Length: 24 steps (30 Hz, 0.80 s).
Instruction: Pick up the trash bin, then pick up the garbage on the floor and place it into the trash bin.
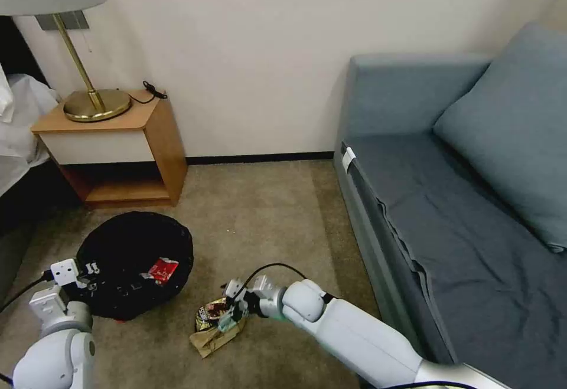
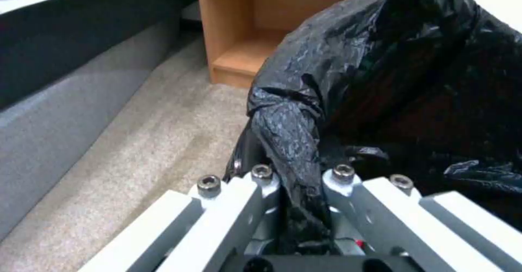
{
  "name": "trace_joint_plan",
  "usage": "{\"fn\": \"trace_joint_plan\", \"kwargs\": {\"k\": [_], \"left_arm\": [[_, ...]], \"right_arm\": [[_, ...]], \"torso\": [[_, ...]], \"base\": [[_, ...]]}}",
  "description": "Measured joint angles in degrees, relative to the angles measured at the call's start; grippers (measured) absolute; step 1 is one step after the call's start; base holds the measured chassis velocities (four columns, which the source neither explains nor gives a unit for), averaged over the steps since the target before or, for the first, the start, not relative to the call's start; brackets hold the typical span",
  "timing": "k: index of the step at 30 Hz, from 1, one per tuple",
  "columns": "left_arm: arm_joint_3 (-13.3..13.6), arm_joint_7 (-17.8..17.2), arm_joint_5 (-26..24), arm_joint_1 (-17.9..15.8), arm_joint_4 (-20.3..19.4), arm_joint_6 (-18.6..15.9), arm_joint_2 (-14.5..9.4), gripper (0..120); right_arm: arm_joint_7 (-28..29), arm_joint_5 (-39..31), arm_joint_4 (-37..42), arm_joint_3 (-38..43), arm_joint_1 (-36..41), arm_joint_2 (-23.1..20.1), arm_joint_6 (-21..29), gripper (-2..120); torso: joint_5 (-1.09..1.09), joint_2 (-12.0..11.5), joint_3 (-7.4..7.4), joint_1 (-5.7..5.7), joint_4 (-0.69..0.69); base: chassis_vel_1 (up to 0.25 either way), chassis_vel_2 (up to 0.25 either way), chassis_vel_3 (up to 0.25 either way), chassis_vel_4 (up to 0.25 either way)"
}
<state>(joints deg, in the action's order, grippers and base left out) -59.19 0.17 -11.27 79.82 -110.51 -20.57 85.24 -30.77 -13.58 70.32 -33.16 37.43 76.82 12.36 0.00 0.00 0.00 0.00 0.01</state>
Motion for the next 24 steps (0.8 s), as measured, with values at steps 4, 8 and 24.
{"fn": "trace_joint_plan", "kwargs": {"k": [4,8,24], "left_arm": [[0.0,-0.2,0.0,-0.3,-0.4,-0.2,0.2,3],[0.1,-0.2,0.0,-0.3,-0.7,-0.3,0.5,3],[0.9,-0.2,0.3,-0.4,-0.2,0.1,0.9,3]], "right_arm": [[-2.1,1.9,-3.6,-2.0,-1.1,0.9,-1.7,100],[-3.1,2.7,-5.5,-2.8,-1.3,1.5,-2.7,100],[-0.6,7.6,-17.8,-3.4,-1.9,6.4,-9.7,99]], "torso": [[0.00,0.0,0.00,0.00,-0.01],[0.00,0.0,0.00,0.00,-0.01],[0.00,0.0,0.00,0.00,0.00]], "base": [[0.000,0.000,0.000,0.000],[0.000,0.000,0.000,0.000],[0.000,0.000,0.000,0.000]]}}
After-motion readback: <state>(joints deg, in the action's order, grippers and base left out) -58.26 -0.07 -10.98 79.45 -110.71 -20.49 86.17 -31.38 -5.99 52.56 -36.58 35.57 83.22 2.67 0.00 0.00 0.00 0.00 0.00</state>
